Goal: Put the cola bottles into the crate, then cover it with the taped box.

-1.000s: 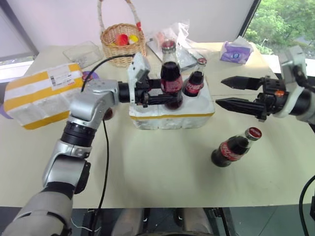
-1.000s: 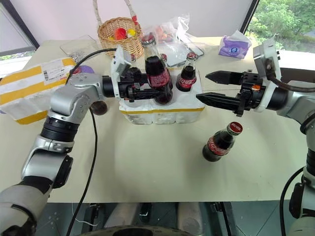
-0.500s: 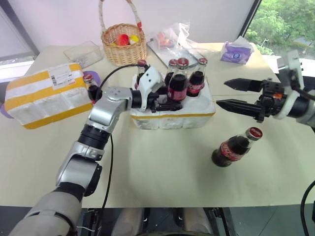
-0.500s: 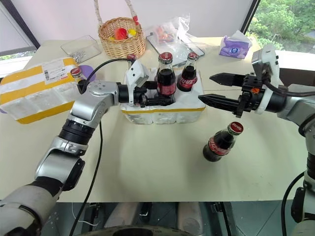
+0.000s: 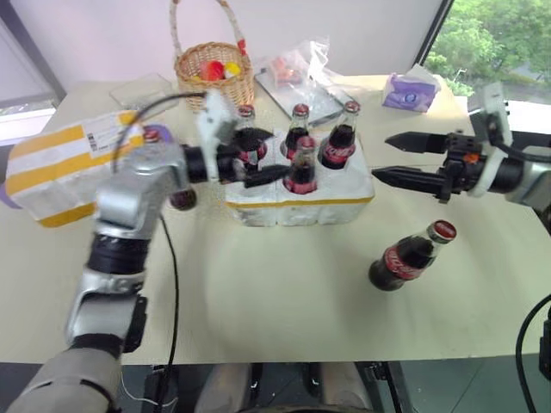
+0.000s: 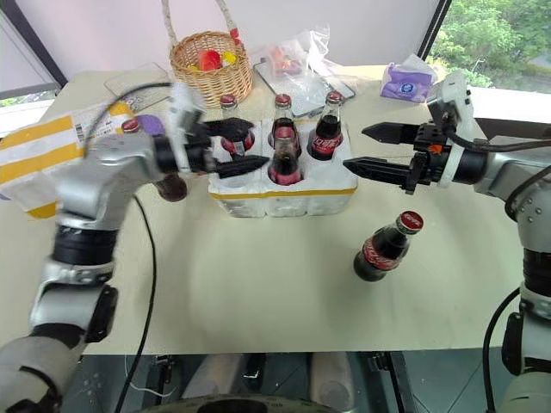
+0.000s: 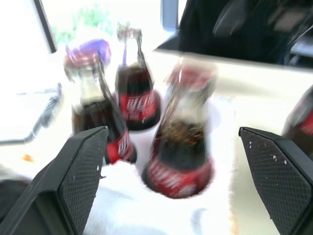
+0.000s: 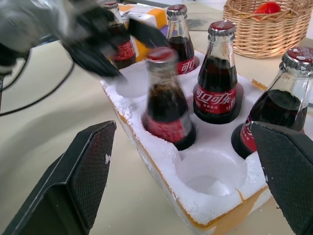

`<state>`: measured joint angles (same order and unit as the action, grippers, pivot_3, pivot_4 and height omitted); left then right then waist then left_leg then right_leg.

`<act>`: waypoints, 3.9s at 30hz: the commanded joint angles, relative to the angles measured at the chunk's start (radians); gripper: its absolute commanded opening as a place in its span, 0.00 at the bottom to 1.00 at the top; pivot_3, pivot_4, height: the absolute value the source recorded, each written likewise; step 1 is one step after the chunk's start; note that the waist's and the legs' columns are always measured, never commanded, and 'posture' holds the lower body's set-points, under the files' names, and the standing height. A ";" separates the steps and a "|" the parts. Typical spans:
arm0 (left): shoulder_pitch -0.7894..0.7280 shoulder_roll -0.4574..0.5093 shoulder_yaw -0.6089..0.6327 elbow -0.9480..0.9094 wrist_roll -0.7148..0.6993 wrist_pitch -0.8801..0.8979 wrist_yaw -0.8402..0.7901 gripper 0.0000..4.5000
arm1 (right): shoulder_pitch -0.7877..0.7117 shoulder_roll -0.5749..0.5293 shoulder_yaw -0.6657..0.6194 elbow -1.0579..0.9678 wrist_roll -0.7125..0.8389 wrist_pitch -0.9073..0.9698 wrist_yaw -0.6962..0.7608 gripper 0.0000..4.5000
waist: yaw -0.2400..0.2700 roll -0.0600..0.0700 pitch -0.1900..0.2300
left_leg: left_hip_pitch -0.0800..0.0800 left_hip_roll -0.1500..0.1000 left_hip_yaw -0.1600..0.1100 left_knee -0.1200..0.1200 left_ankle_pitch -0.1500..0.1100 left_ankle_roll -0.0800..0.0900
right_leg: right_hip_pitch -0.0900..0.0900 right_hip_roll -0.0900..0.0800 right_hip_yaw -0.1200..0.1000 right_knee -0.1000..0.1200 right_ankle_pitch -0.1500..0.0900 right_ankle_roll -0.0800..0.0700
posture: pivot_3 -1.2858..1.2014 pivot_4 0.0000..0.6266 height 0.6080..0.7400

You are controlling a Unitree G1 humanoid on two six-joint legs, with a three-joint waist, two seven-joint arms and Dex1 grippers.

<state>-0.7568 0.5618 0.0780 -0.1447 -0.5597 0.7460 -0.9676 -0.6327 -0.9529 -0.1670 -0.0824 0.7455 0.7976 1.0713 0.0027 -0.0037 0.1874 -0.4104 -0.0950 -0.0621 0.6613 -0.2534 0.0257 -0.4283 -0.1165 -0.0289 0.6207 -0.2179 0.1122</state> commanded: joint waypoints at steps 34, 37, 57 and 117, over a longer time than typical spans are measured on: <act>0.357 0.114 0.142 0.140 0.193 -0.273 0.306 0.99 | -0.082 0.002 0.002 -0.024 -0.034 0.010 0.092 1.00 | 0.011 0.000 0.000 | 0.000 0.000 0.000 0.000 -0.001 0.000 | 0.000 -0.001 0.002 -0.002 0.000 -0.001 | 0.52 0.24 1.00; 0.319 0.102 0.122 0.202 0.208 -0.297 0.307 0.99 | -0.073 0.002 -0.010 -0.035 -0.022 0.021 0.083 1.00 | 0.012 0.000 0.000 | 0.000 0.000 0.000 0.000 -0.001 0.000 | 0.000 -0.001 0.001 -0.002 0.001 -0.001 | 0.52 0.24 1.00; 0.200 0.132 0.173 0.292 0.105 -0.226 0.175 0.63 | -0.002 -0.001 -0.061 -0.080 0.021 0.052 0.018 1.00 | 0.010 0.000 0.000 | -0.001 0.000 0.000 0.000 -0.001 0.000 | 0.000 -0.001 0.001 -0.002 0.001 -0.001 | 0.52 0.24 1.00; -0.048 0.267 0.171 0.053 -0.254 0.149 -0.182 0.99 | 0.269 -0.067 -0.471 -0.224 0.136 0.135 -0.212 1.00 | 0.014 -0.006 0.003 | -0.013 -0.001 0.001 0.006 0.002 -0.001 | -0.013 0.000 0.002 0.006 0.006 0.001 | 0.52 0.24 1.00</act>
<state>-0.7935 0.8114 0.2198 -0.0459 -0.7396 0.8433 -1.1250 -0.3650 -1.0039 -0.5557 -0.2629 0.8336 0.9119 0.8783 0.0168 -0.0097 0.1908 -0.4230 -0.0956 -0.0612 0.6673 -0.2518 0.0248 -0.4398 -0.1165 -0.0273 0.6268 -0.2123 0.1132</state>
